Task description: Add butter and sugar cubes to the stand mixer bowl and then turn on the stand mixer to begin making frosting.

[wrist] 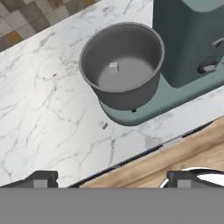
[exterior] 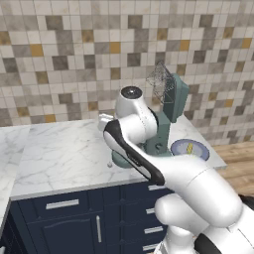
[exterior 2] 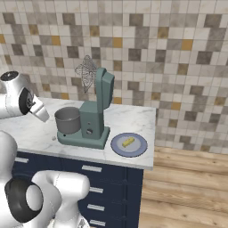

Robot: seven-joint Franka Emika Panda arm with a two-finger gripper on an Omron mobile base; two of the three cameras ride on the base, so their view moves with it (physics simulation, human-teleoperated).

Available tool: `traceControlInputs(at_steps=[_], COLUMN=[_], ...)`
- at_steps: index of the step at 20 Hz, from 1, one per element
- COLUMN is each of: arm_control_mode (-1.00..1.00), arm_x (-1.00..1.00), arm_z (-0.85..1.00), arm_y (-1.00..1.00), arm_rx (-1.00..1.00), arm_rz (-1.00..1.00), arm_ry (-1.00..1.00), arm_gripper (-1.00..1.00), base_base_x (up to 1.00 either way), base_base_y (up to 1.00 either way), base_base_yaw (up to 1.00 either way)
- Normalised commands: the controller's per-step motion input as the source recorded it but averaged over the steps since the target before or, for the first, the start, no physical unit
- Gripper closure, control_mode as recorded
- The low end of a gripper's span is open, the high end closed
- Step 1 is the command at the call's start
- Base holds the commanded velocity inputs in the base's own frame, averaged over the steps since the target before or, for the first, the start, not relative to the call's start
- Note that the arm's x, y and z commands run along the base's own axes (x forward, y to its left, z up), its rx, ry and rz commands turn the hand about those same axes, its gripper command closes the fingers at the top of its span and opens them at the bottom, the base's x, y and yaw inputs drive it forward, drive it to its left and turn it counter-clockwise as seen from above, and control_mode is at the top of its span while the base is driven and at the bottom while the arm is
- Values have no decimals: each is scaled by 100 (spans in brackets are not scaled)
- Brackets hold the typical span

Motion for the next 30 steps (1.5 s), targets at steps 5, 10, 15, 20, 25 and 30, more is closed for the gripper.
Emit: traceControlInputs(at_steps=[5,10,15,20,25,30], arm_control_mode=[-100,-100,-100,-100,-100,-100], arm_x=[-18,5,28,36,23,26], arm_z=[-26,-48,-47,-43,-37,-31], arm_y=[0,0,3,5,25,21], arm_rx=[-1,-1,0,0,0,0], arm_rz=[0,0,0,0,-3,-5], arm_ry=[0,1,3,3,4,3], arm_gripper=[-100,-100,-100,-100,-100,-100], base_base_x=[0,0,0,0,0,0], base_base_y=[0,0,0,0,0,0], base_base_yaw=[0,0,0,0,0,0])
